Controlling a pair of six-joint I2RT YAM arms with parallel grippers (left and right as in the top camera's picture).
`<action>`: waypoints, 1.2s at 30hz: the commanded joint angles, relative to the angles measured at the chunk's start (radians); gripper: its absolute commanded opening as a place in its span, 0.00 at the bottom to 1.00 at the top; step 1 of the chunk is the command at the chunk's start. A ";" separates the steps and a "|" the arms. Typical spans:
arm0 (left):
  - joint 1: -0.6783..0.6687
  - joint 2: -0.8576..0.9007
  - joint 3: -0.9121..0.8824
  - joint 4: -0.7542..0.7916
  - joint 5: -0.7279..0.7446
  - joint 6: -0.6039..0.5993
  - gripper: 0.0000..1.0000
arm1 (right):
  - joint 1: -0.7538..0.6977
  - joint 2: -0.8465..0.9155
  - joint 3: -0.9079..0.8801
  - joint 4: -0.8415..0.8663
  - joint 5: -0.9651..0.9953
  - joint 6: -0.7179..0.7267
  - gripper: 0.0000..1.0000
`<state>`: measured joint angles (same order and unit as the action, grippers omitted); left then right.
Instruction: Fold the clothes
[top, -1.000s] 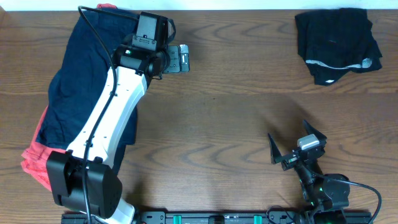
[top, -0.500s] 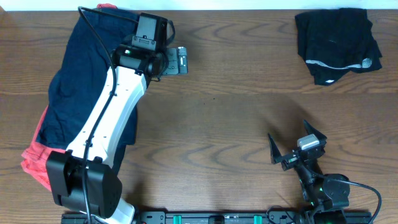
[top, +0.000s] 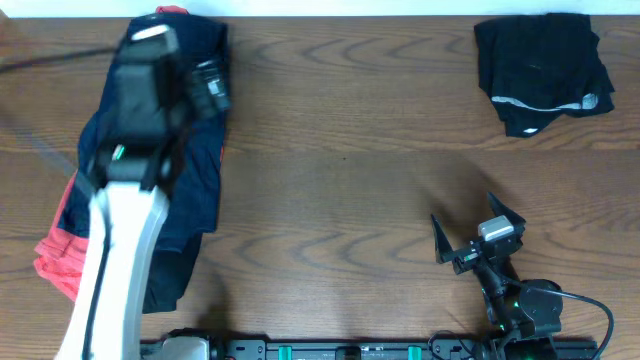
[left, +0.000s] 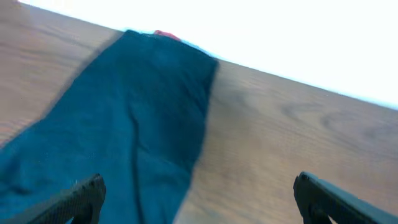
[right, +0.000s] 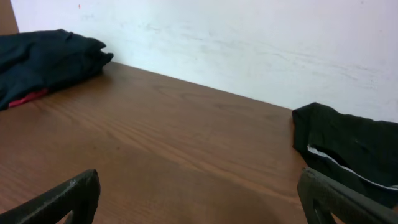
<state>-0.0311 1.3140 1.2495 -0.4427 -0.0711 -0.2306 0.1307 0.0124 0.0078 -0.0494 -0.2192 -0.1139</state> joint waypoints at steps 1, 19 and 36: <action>0.074 -0.120 -0.174 0.074 0.069 0.013 0.98 | 0.000 -0.008 -0.003 -0.004 0.002 -0.007 0.99; 0.160 -0.914 -0.966 0.403 0.084 0.054 0.98 | 0.000 -0.008 -0.003 -0.004 0.002 -0.007 0.99; 0.159 -1.243 -1.168 0.456 0.087 0.035 0.98 | 0.000 -0.008 -0.003 -0.004 0.002 -0.007 0.99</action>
<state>0.1234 0.1085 0.0864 0.0025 0.0013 -0.1867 0.1307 0.0120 0.0078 -0.0498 -0.2192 -0.1139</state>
